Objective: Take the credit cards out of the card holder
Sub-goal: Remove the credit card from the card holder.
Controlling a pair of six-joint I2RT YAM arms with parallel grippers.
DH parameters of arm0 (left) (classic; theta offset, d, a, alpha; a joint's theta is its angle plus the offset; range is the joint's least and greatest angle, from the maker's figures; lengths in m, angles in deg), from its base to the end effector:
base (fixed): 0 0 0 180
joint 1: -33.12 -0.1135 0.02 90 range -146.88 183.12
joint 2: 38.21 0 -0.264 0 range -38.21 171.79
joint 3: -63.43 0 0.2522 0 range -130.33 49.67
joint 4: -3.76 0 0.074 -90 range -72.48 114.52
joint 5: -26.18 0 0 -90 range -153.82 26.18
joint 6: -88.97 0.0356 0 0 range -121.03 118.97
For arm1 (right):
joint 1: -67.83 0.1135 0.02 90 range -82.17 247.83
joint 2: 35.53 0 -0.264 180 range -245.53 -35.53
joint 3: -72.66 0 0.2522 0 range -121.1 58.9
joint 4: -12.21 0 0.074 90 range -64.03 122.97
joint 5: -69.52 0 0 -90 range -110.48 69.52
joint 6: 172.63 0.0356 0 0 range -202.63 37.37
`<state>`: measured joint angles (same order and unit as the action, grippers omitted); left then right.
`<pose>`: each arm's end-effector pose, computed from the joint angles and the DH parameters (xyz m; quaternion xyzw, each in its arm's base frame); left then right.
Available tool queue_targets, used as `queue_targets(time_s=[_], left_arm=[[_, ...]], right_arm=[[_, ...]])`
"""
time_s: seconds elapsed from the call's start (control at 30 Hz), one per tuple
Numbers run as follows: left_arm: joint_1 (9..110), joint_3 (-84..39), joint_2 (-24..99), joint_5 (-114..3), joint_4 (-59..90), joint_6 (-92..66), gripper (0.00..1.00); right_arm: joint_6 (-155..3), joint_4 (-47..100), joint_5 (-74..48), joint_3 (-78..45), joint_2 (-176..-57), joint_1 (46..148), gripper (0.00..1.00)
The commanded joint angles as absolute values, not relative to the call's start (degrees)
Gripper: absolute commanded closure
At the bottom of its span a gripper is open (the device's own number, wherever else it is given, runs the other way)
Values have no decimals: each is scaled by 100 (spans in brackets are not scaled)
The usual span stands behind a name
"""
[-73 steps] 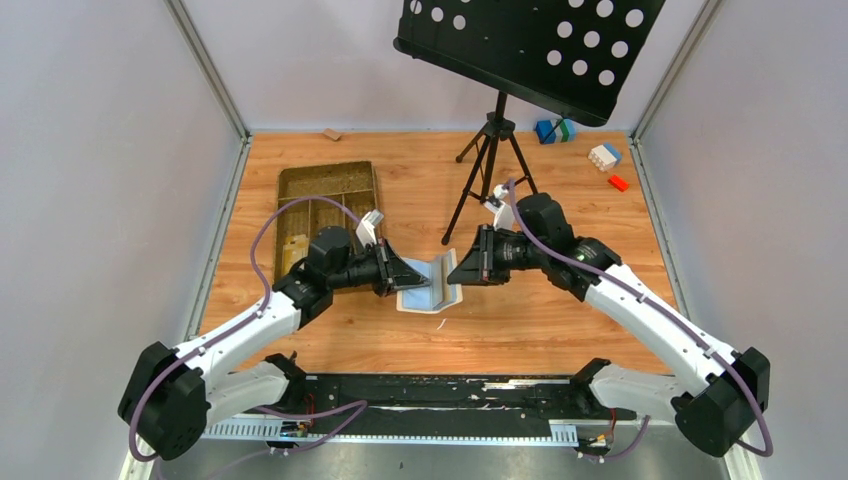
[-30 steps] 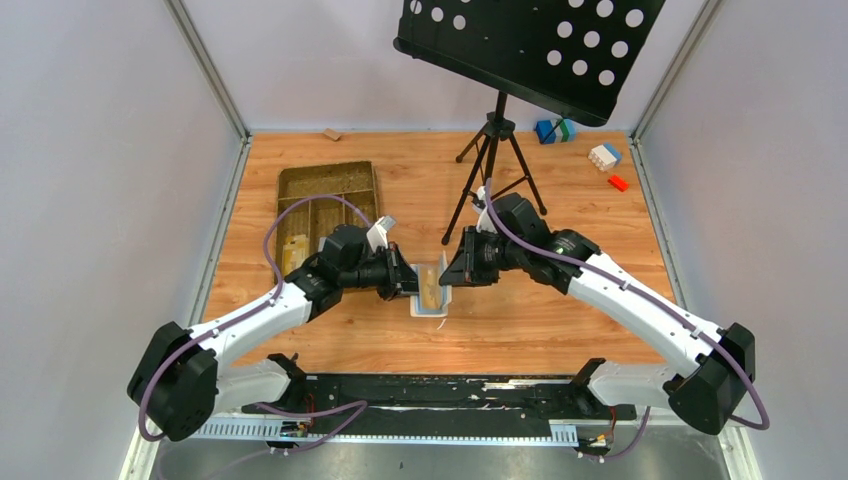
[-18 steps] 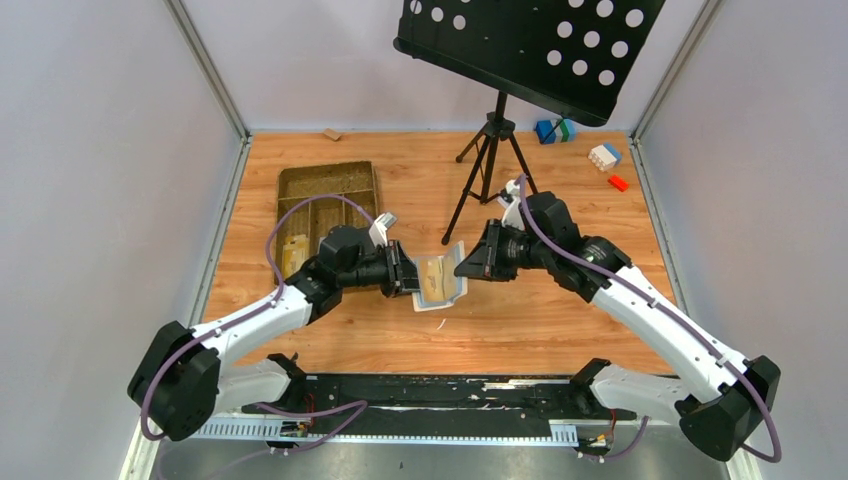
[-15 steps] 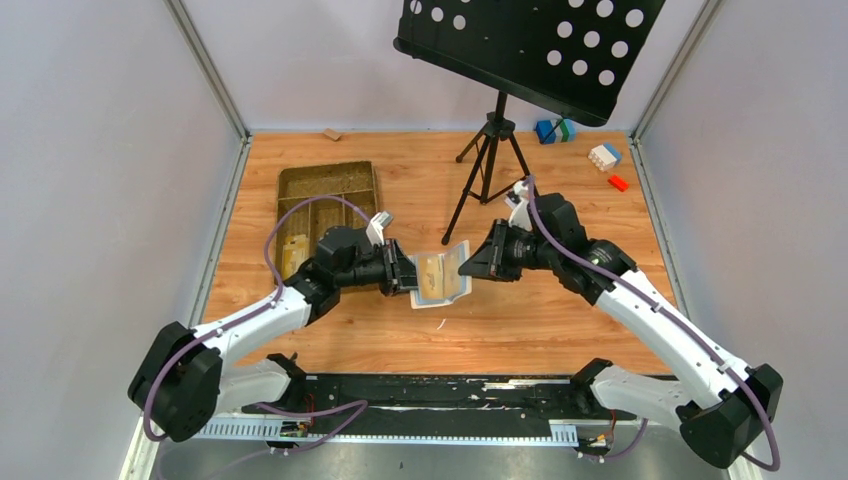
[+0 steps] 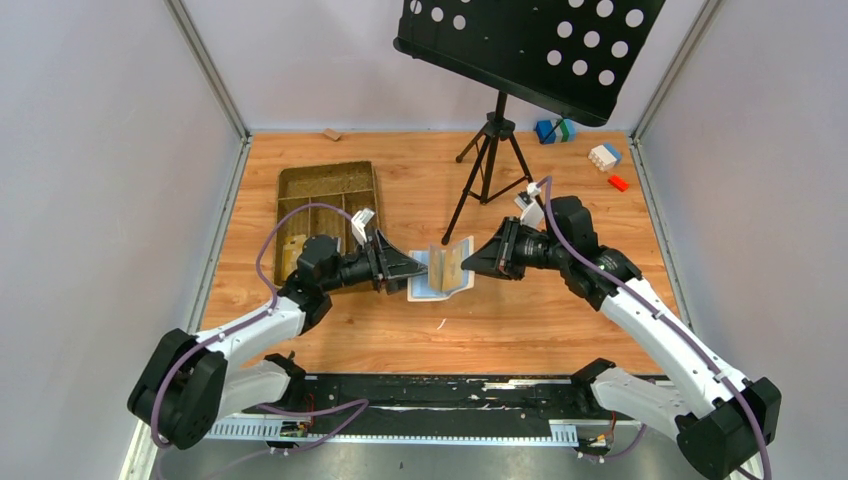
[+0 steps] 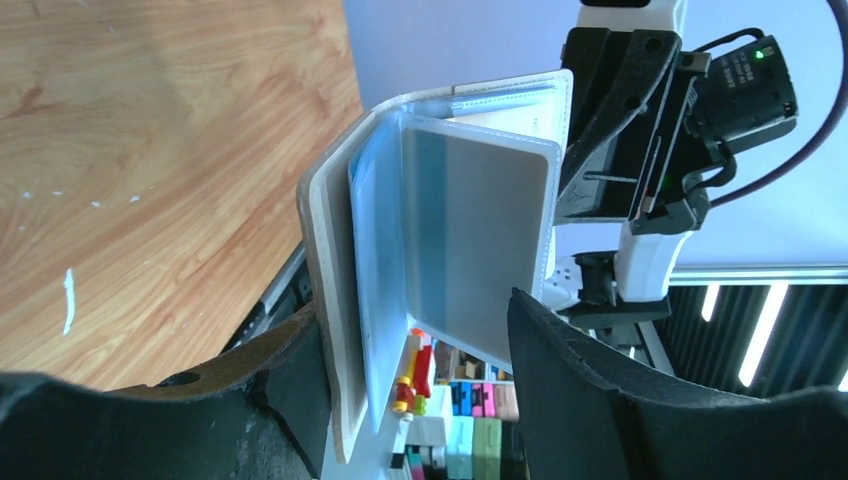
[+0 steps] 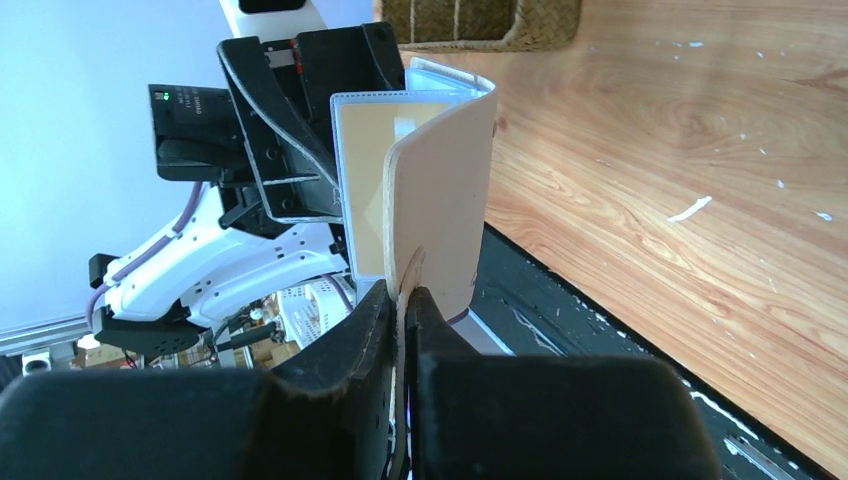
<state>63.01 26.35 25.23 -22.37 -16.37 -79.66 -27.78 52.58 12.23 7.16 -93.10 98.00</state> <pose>0.1859 -0.1341 0.2267 -0.0721 0.7318 -0.6607 0.1509 0.1770 0.1252 0.3154 0.0473 0.8506 0.4941 0.1738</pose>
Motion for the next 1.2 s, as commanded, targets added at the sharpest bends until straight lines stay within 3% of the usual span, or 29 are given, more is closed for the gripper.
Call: queue_targets(time_s=[0.0, 0.47, 0.8, 1.0, 1.17], left_arm=[[6234, 2671, 2635, -2060, -2779, -8457, 33], [5738, 2868, 2381, -1995, -3146, -8682, 27], [5743, 2573, 2438, -1804, -1819, -7815, 62], [5747, 2470, 2212, -1883, -759, -7156, 99], [5778, 2380, 2087, -2008, -254, -6900, 100]], right_arm=[[-2598, 4678, 1491, 643, -9331, 9784, 100], [-2532, 4504, 1797, 628, -9442, 9647, 100], [-2546, 4453, 1846, 612, -9533, 9643, 100], [-2969, 4810, 1726, 615, -9580, 9648, 100], [-3282, 5097, 1529, 716, -9523, 9648, 96]])
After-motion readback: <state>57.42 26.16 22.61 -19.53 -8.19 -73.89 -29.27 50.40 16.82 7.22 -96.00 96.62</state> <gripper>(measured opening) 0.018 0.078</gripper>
